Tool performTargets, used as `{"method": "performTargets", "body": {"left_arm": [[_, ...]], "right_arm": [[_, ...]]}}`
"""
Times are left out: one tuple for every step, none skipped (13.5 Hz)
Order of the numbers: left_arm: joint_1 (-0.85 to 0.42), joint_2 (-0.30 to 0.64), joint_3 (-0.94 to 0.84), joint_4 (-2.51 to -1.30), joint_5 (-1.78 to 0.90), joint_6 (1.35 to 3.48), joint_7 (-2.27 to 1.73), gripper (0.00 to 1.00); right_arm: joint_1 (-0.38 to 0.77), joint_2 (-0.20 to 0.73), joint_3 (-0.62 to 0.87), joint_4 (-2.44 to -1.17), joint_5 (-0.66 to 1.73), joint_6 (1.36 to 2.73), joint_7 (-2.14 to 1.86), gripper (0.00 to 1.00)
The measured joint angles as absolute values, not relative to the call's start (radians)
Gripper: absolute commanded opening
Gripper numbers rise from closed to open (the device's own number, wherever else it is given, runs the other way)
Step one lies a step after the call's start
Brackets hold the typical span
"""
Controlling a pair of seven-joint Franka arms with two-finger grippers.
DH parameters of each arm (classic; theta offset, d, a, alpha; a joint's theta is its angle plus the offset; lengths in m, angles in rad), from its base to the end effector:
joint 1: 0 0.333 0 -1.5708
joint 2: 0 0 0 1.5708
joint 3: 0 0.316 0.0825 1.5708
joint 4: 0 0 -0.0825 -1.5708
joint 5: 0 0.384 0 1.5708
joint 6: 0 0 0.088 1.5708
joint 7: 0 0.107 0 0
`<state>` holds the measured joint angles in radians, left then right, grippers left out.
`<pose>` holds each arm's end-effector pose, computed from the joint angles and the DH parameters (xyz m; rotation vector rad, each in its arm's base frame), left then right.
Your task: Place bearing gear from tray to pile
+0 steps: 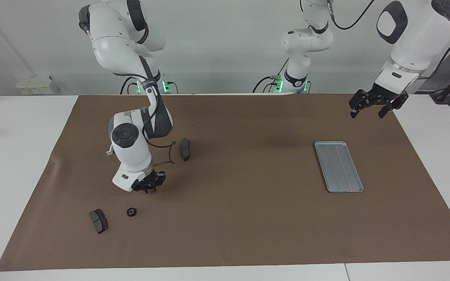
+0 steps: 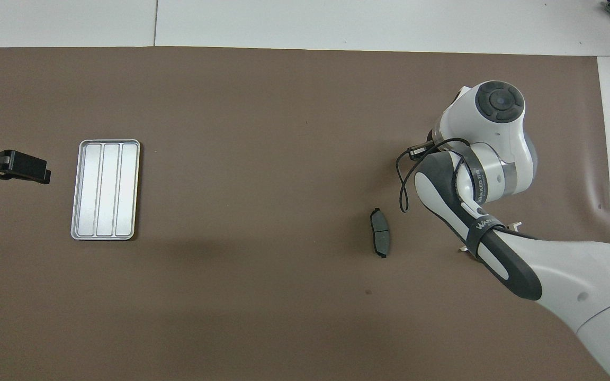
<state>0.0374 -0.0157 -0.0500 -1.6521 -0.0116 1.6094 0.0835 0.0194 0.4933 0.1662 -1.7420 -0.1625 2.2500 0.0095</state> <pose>0.5511 -0.0083 0.5981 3.1260 -0.1493 -0.0417 0.6566 0.1082 0.2986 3.0691 0.3957 0.0442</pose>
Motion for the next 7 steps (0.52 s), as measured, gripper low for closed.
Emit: {"method": "performTargets", "body": {"left_arm": [[0.037,-0.018,-0.050,-1.652,-0.012,1.605,0.086,1.00],[0.037,-0.019,-0.051,-1.652,-0.012,1.599,0.087,1.00],[0.036,-0.021,-0.052,-1.653,-0.012,1.595,0.087,1.00],[0.035,-0.022,-0.052,-1.653,-0.012,1.592,0.087,1.00],[0.035,-0.024,-0.052,-1.653,-0.012,1.589,0.087,1.00],[0.036,-0.024,-0.050,-1.654,-0.012,1.588,0.087,1.00],[0.040,-0.024,-0.049,-1.654,-0.012,1.586,0.087,1.00]], "right_arm": [[0.019,0.491,0.166,-1.754,-0.162,2.259,0.013,0.32],[0.020,0.490,0.166,-1.759,-0.162,2.260,0.021,0.61],[0.020,0.489,0.167,-1.761,-0.162,2.260,0.031,0.83],[0.021,0.487,0.168,-1.762,-0.162,2.260,0.036,0.88],[0.021,0.485,0.169,-1.763,-0.162,2.260,0.038,0.92],[0.021,0.482,0.169,-1.763,-0.162,2.260,0.038,0.94],[0.021,0.478,0.169,-1.762,-0.162,2.260,0.040,0.95]]}}
